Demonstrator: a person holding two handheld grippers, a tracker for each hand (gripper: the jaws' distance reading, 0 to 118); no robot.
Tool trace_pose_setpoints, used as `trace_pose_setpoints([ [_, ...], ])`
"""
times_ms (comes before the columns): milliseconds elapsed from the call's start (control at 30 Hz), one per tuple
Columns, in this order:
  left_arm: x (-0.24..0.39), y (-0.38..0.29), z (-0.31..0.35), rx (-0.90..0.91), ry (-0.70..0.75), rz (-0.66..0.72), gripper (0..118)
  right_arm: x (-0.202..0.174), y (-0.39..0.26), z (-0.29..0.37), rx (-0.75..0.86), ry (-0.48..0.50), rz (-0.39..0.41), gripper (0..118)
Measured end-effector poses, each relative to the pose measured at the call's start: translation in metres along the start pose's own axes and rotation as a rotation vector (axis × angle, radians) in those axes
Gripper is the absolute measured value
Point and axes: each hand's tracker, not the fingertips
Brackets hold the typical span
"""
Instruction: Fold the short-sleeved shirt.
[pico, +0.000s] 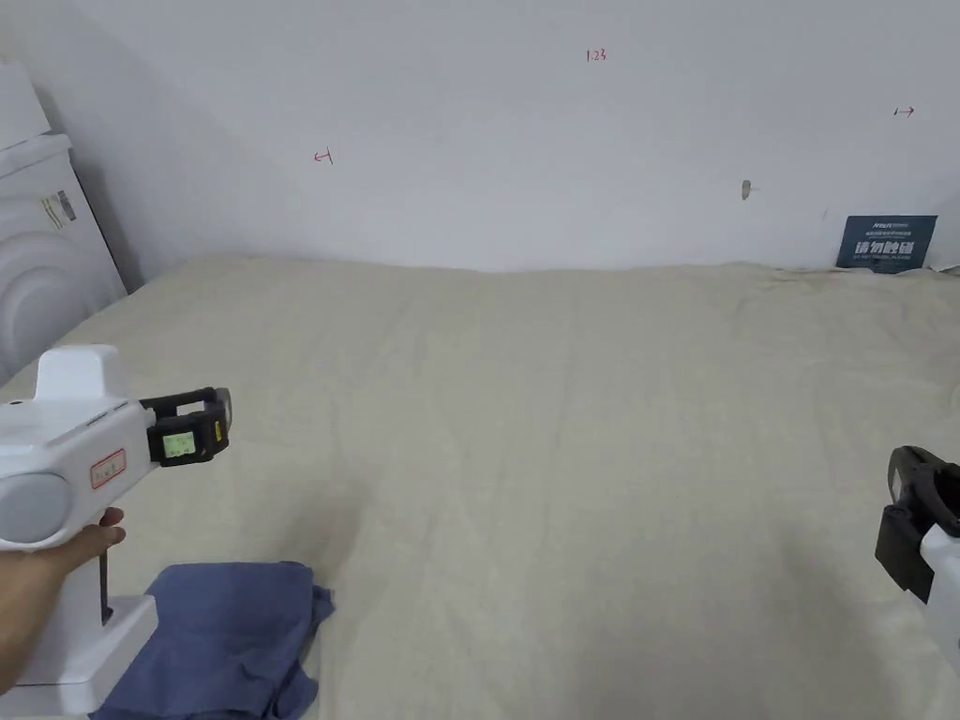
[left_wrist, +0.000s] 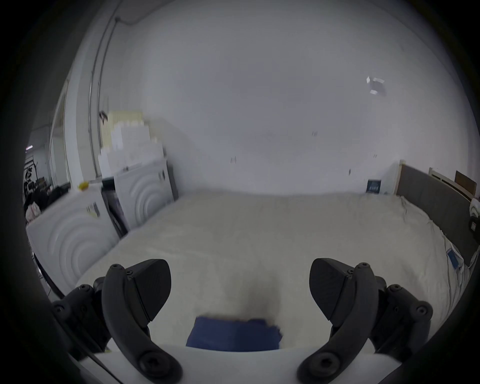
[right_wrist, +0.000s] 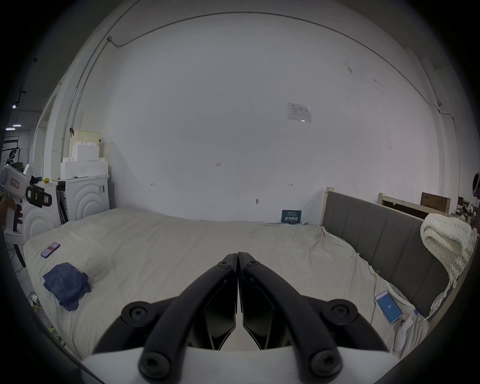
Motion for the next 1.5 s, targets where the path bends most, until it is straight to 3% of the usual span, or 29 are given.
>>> trace_pose_setpoints([
  [267, 0.065, -0.010, 0.043, 0.284, 0.021, 0.000, 108, 0.006, 0.005, 0.002, 0.040, 0.000, -0.008, 0],
  [667, 0.158, -0.064, 0.057, 0.325, -0.101, -0.009, 87, 0.017, -0.010, 0.009, 0.066, -0.037, -0.027, 0],
  [767, 0.172, -0.074, 0.056, 0.330, -0.130, -0.008, 64, 0.018, -0.014, 0.010, 0.072, -0.049, -0.024, 0],
  [900, 0.189, -0.083, 0.054, 0.311, -0.143, -0.020, 17, 0.019, -0.019, 0.011, 0.073, -0.062, -0.023, 0],
  [967, 0.195, -0.085, 0.055, 0.306, -0.146, -0.015, 2, 0.020, -0.020, 0.012, 0.073, -0.067, -0.021, 0],
  [1500, 0.219, -0.091, 0.057, 0.300, -0.192, -0.041, 0, 0.015, -0.022, 0.014, 0.085, -0.068, -0.033, 0],
])
